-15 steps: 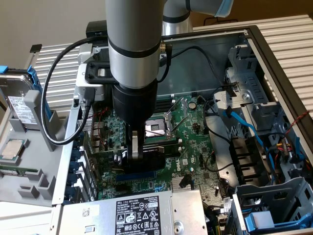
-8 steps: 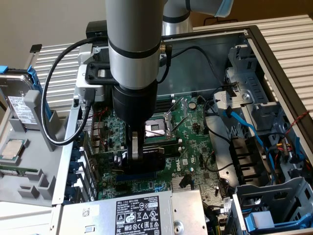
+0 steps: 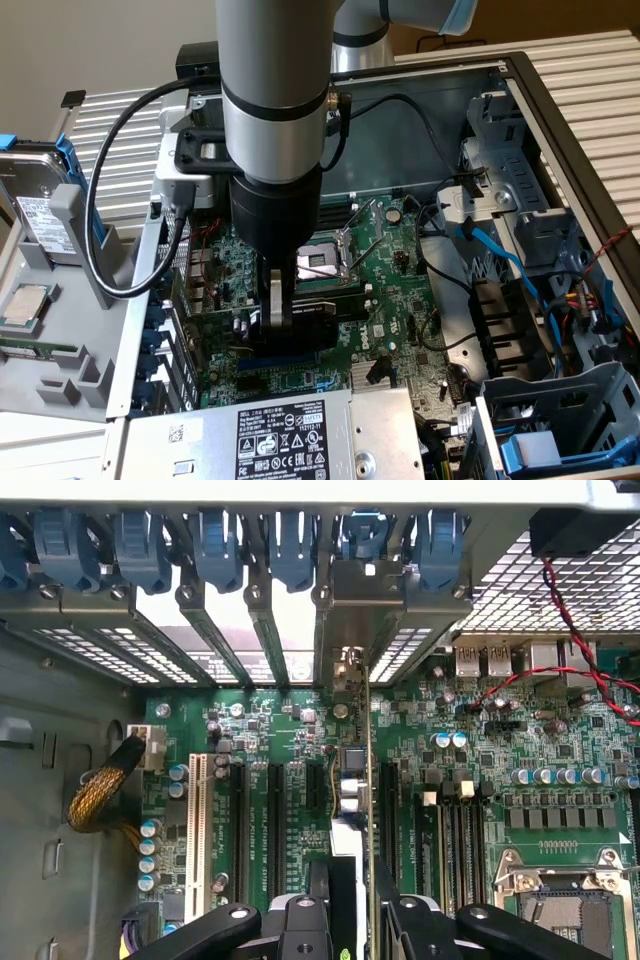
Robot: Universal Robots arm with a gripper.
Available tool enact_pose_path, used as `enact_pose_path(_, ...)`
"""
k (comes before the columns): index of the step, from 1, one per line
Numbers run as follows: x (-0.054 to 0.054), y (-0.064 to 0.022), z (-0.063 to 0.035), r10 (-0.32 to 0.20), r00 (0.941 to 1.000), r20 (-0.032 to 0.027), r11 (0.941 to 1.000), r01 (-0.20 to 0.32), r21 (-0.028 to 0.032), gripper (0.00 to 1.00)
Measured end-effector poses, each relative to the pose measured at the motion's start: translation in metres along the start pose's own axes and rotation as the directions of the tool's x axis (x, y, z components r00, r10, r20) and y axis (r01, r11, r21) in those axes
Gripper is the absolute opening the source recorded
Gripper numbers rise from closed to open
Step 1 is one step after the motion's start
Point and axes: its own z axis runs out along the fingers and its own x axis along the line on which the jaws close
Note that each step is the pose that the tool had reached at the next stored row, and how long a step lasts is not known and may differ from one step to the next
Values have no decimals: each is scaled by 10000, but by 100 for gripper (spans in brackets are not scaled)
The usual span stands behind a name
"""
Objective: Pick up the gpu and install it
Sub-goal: 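Insert the gpu into the slot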
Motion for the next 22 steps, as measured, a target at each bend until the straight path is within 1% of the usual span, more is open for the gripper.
enact_pose_path(4, 0, 4, 3, 0, 10000, 1, 10000, 0, 1, 27)
enact_pose_path(6, 1, 7, 10, 2, 10000, -15, 10000, -2, 2, 27)
enact_pose_path(10, 0, 7, 12, 10, 10000, -26, 10000, -10, 3, 27)
enact_pose_path(21, 1, 5, 27, 11, 10000, -28, 10000, -11, 4, 27)
enact_pose_path(22, 1, 7, 36, 10, 10000, -28, 10000, -10, 11, 27)
